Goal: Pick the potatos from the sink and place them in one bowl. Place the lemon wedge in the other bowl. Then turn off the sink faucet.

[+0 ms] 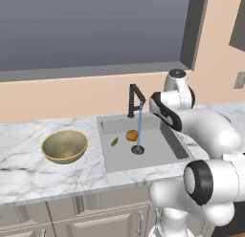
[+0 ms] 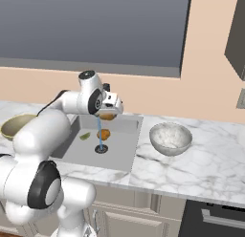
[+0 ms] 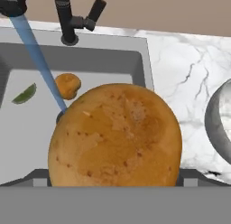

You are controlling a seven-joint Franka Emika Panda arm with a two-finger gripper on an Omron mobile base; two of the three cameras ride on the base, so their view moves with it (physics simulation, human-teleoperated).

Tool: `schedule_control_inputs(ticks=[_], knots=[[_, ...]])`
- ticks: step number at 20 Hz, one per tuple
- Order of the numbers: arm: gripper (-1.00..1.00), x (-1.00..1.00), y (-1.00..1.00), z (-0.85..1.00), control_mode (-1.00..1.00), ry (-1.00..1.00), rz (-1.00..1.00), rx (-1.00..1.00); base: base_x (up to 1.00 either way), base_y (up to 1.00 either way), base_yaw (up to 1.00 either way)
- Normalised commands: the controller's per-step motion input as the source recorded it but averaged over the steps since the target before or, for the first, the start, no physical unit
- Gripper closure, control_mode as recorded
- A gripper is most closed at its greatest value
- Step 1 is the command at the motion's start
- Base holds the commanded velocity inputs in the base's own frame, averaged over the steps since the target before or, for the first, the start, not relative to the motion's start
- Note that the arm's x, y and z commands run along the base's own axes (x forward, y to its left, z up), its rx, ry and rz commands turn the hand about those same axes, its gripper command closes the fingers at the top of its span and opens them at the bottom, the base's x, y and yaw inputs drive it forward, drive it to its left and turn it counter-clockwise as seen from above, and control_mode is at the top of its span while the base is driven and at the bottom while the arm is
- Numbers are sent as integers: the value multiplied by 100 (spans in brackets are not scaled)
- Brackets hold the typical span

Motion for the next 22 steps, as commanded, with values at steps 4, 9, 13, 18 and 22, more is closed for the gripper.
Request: schedule_control_inputs(ticks=[4, 9, 13, 18, 22], knots=[[100, -39, -34, 85, -100, 5, 0, 0, 0, 0, 0], [100, -21, -78, 32, -100, 11, 0, 0, 0, 0, 0], [100, -3, -80, 1, -100, 11, 0, 0, 0, 0, 0], [100, 0, -60, -11, -100, 9, 0, 0, 0, 0, 0], [100, 0, -39, -21, -100, 4, 1, 0, 0, 0, 0]])
